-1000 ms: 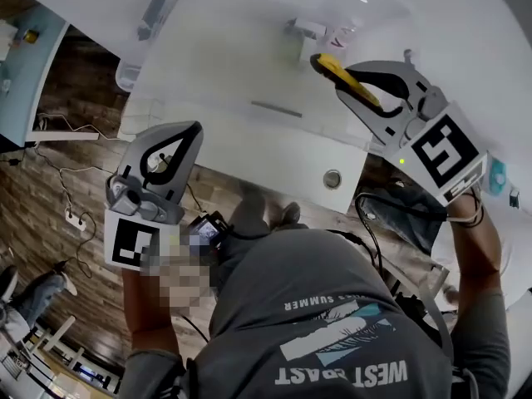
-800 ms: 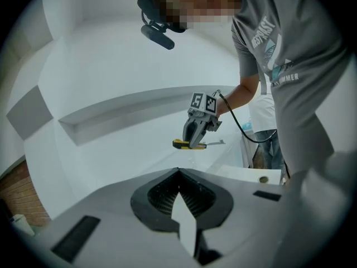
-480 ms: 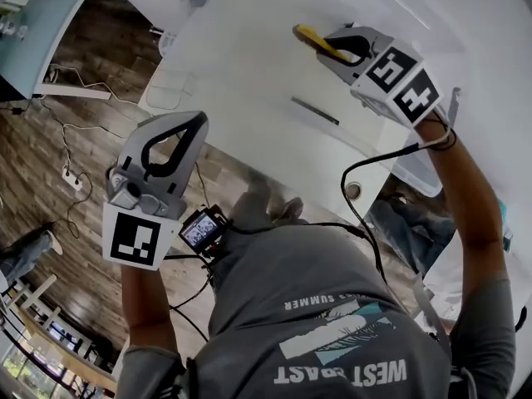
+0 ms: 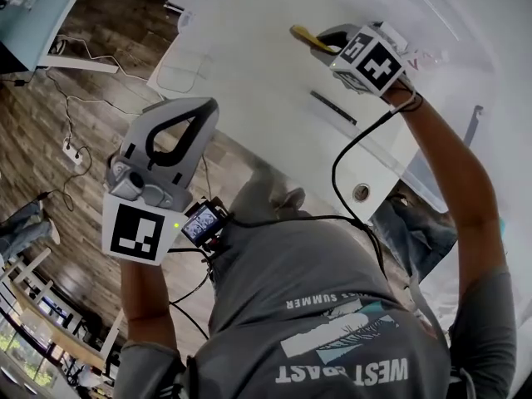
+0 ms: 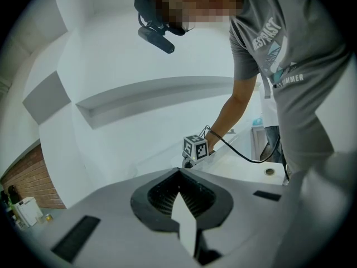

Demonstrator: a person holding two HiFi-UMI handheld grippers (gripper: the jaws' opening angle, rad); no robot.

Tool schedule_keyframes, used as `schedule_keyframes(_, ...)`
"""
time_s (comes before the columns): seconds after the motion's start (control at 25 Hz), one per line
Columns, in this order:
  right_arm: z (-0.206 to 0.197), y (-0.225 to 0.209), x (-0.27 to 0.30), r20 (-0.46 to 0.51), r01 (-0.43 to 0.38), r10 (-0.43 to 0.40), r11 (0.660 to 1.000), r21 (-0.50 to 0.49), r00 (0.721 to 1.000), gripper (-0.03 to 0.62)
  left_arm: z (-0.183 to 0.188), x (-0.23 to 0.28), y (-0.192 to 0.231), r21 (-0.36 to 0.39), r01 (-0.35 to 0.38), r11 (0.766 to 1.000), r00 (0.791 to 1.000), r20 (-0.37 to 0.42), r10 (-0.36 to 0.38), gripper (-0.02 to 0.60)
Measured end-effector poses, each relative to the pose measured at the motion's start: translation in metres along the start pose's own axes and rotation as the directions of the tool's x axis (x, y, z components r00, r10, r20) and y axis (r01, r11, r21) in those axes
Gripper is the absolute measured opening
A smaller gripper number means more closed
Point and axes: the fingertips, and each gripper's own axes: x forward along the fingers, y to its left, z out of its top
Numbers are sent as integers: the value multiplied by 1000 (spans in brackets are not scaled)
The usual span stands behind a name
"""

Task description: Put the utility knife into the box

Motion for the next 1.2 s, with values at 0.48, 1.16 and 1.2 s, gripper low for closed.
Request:
schedule_keyframes(0.48,-23,12,79,-91,-96,96,995,9,991,87,-5,2,-4,-8,0,1000,1000,-20,0,9)
schedule_keyframes(1.16,-39,33,99,-120,-122,120,992,-8,985,114,-1,-5,-9,9,6,1000,1000,-3,-6,9)
schedule_keyframes(1.2,-37,34,95,-118,-116,112,993,-28,987,114,0,-6,-10,10,5,1000,1000,-3,-5,9)
